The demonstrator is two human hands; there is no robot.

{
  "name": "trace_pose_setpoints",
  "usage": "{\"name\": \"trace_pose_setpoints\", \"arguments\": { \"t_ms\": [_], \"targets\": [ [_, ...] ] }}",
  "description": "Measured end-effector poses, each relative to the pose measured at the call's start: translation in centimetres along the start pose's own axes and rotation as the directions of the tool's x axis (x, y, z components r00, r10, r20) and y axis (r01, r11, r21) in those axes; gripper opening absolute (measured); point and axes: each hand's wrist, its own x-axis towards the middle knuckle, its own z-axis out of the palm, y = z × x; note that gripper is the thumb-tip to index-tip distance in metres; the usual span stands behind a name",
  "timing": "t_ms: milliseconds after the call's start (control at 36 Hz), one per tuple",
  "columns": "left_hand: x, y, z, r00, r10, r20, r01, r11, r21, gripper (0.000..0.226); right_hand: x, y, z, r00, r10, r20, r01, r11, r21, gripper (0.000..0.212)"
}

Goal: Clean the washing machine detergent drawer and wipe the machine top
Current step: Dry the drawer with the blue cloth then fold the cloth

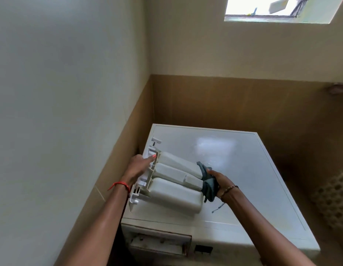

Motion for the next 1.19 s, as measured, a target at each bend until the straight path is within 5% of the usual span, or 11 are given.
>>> {"name": "trace_pose_setpoints", "arguments": {
  "t_ms": [194,306,472,583,639,778,1083,1194],
  "targets": [
    [-0.2,3.7,-1.6,0.957,0.264,-0.120,-0.241,0.954,0.176,0.036,-1.2,-2.0,-0.2,0.999,-0.023,0.040,0.021,0.998,0.060,0.022],
    [-0.6,5.2,-2.0,0.870,0.456,-0.188,-0.396,0.873,0.284,0.061,-2.3,-3.7,-0.1,0.993,-0.116,0.009,0.114,0.989,0.099,0.021],
    [-0.8,5.2,-1.0,0.716,0.696,-0.053,-0.567,0.625,0.537,0.100,-5.0,-6.8,1.0,0.944,-0.282,0.169,0.243,0.945,0.219,0.031],
    [-1.2,4.1,0.4,0.663,0.747,0.053,-0.580,0.467,0.668,0.071,-7.0,-8.5,2.8,0.904,-0.361,0.228,0.335,0.931,0.146,0.051],
    [-1.0,3.3,1.3,0.580,0.810,0.087,-0.533,0.296,0.793,0.043,-7.7,-9.0,3.6,0.879,-0.417,0.231,0.414,0.908,0.062,0.046],
    [-0.7,1.6,2.5,0.510,0.848,0.146,-0.381,0.070,0.922,0.060,-8.5,-8.6,4.9,0.830,-0.512,0.220,0.530,0.848,-0.025,0.043],
    [-0.1,-4.1,5.3,0.277,0.955,0.107,-0.399,0.013,0.917,0.045,-7.1,-3.3,4.0,0.831,-0.524,0.188,0.555,0.808,-0.199,0.042],
    [-0.1,-6.5,6.3,0.252,0.960,0.121,-0.446,0.004,0.895,0.042,-6.7,-1.2,2.9,0.839,-0.516,0.171,0.540,0.830,-0.143,0.043]
  ]
}}
